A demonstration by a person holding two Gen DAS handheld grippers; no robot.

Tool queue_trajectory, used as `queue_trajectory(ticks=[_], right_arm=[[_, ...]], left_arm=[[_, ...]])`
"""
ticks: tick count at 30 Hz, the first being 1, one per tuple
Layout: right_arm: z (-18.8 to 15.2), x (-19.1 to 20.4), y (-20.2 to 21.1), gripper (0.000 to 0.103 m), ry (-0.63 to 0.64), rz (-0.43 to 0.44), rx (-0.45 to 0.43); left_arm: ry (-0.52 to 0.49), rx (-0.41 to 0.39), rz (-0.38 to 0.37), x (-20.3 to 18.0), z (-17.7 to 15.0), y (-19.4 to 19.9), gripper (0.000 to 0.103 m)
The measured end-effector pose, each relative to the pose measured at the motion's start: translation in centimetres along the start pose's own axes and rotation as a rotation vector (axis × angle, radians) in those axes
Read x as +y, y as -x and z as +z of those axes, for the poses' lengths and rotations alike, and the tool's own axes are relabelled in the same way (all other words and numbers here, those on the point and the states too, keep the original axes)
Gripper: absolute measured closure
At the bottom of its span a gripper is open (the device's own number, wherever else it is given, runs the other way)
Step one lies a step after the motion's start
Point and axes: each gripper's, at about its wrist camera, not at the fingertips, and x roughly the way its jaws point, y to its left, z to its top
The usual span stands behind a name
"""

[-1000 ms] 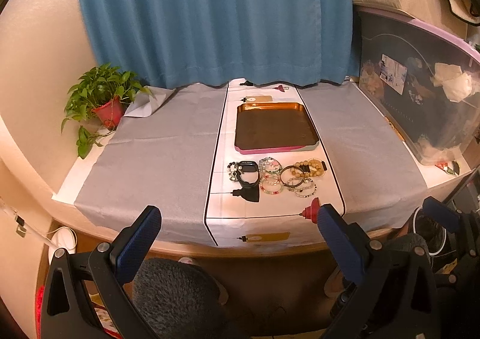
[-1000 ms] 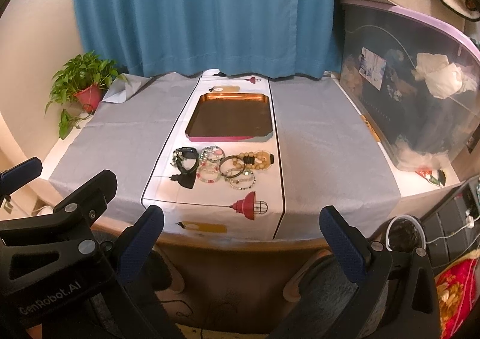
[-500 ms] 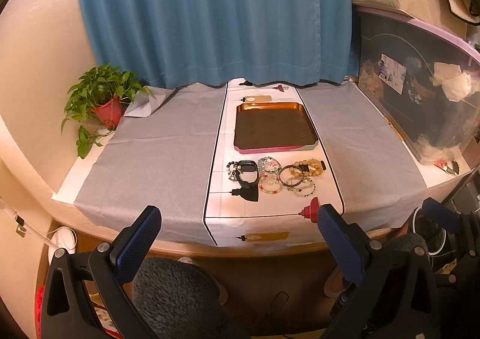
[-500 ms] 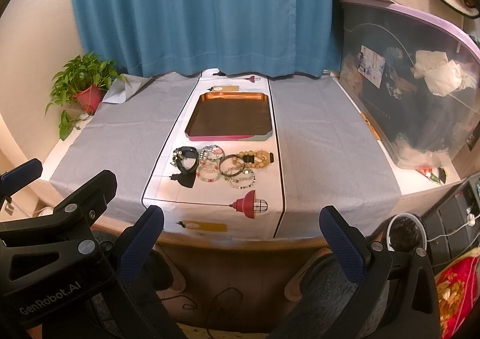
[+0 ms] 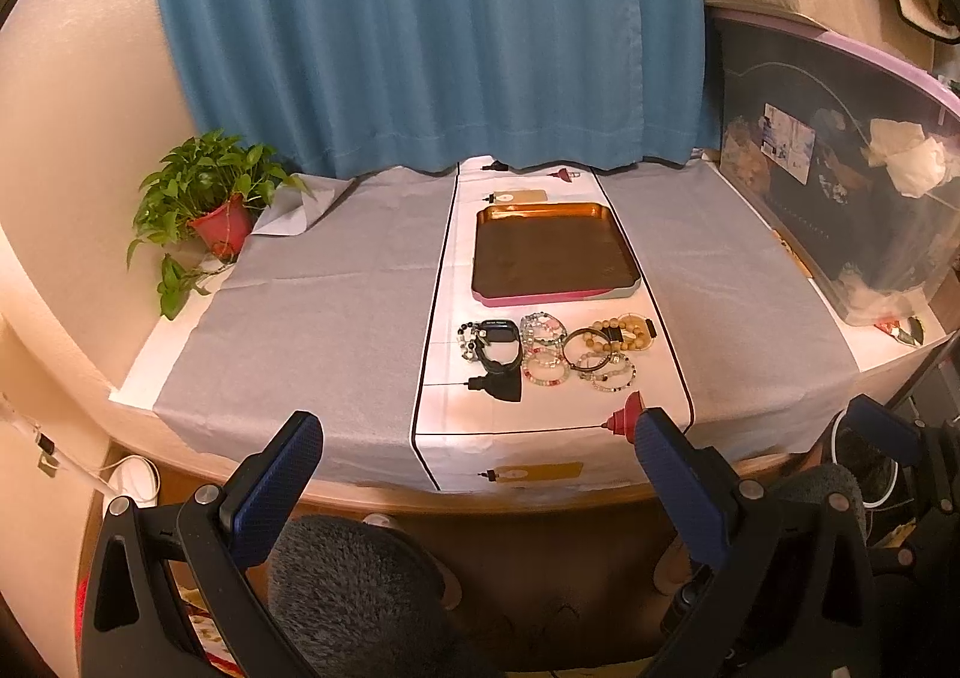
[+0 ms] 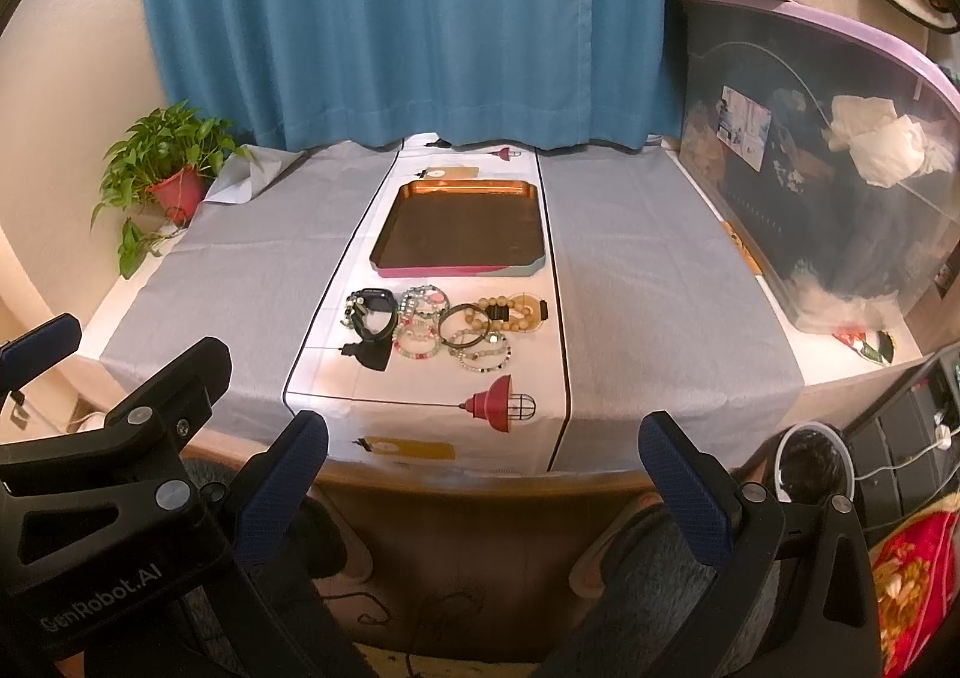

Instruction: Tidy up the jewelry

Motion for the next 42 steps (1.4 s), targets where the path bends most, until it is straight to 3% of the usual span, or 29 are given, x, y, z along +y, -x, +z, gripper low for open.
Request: queue_trajectory(ticks=[10, 18, 20, 24, 30, 32, 36, 38, 40, 41, 42], right_arm=[[-0.9, 0.0, -0.8, 0.000, -0.001, 0.012, 0.017], [-0.8, -0.2, -4.1, 0.000, 0.011, 0.037, 0.046], [-0.7, -0.2, -5.2, 0.000, 0.027, 0.057, 0.029], [-0.9, -0.9, -8.3, 0.000, 0.053, 0.076, -0.049], [-2.3, -2.9, -14.4, 0.000, 0.135, 0.117, -0.171], [-2.1, -3.4, -16.8, 0.000, 0.163, 0.116, -0.134], [-1.1, -5.7, -22.3, 0.000, 0.035, 0.287, -0.003], [-0.7, -6.4, -24.3, 0.000, -0.010, 0.361, 0.005], [-0.2, -6.3, -25.9, 0.000, -0.004, 0.365, -0.029], [0.1, -6.2, -26.5, 0.000, 0.008, 0.368, -0.048], [0.3, -5.9, -27.0, 0.000, 0.020, 0.365, -0.063]], left_arm=[[-0.015, 0.017, 0.008, 0.1, 0.3, -1.2, 0.000], [0.004, 0.065, -0.040, 0.1, -0.3, -5.0, 0.000], [0.025, 0.064, -0.071, 0.3, -0.6, -6.3, 0.000], [0.069, 0.029, -0.222, 1.6, -2.0, -9.9, 0.000], [0.004, 0.025, -0.217, 3.0, -2.8, -15.7, 0.000], [-0.003, 0.045, -0.218, 3.9, -2.6, -18.2, 0.000], [0.073, 0.080, -0.344, 5.6, -1.9, -22.5, 0.001], [0.074, 0.075, -0.362, 5.7, -1.2, -24.6, 0.006], [0.036, 0.057, -0.359, 5.0, -0.7, -26.2, 0.031], [0.012, 0.057, -0.339, 4.6, -0.5, -27.2, 0.037], [0.001, 0.062, -0.331, 4.4, -0.3, -27.9, 0.053]])
